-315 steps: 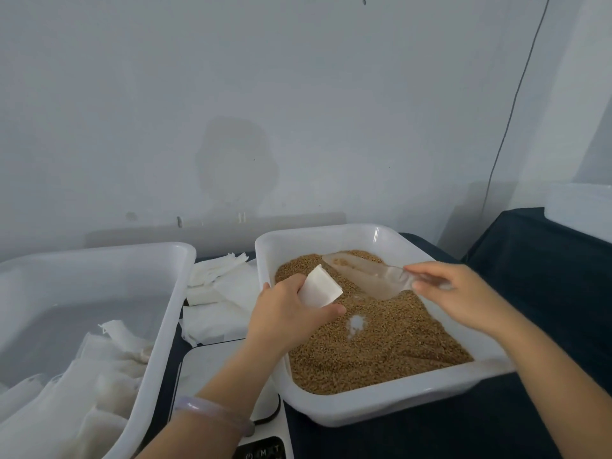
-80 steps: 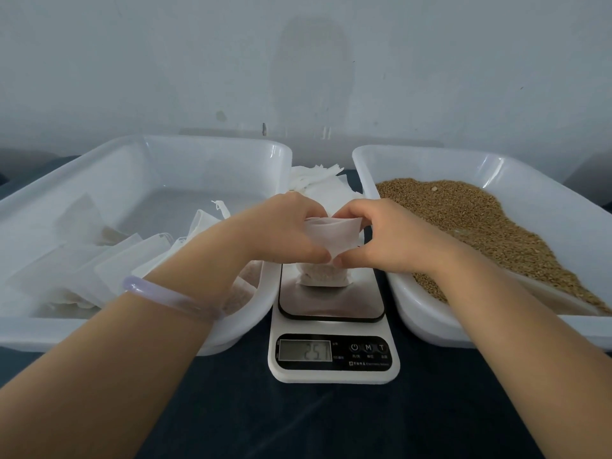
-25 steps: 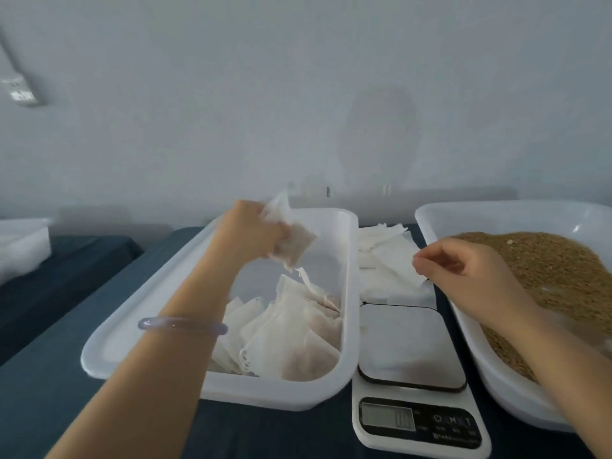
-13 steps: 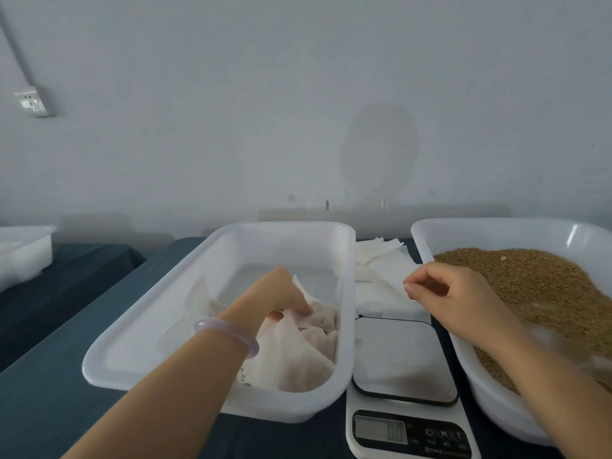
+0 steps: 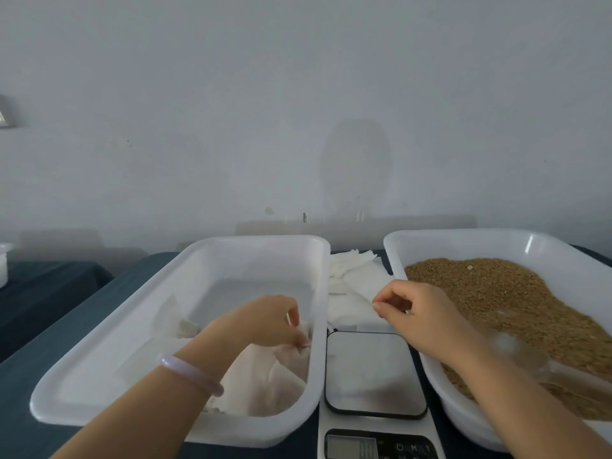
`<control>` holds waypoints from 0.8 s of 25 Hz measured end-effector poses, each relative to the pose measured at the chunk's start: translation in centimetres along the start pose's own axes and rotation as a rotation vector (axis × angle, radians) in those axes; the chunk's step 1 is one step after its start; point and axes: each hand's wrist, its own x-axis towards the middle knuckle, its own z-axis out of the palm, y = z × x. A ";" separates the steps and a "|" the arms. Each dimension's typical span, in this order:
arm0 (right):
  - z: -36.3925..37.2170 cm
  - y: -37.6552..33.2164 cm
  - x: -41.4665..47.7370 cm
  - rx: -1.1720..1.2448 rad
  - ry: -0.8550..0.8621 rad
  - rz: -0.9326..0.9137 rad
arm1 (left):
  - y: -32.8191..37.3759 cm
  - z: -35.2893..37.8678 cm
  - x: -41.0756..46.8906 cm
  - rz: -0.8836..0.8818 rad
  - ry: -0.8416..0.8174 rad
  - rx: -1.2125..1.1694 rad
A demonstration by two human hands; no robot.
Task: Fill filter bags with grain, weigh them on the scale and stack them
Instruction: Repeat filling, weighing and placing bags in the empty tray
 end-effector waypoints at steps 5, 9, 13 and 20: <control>0.1 -0.2 0.3 -0.030 -0.026 0.057 | 4.4 -1.5 0.7 0.242 0.345 -0.179; -0.1 -0.6 1.7 -0.135 -0.077 0.117 | 7.8 0.6 1.4 0.321 0.327 -0.111; 0.6 -1.4 6.2 -0.308 -0.236 0.255 | 7.1 1.8 2.0 0.342 0.416 -0.227; 5.9 1.0 11.6 -0.554 -0.406 0.472 | 6.9 2.9 1.9 0.452 0.463 -0.385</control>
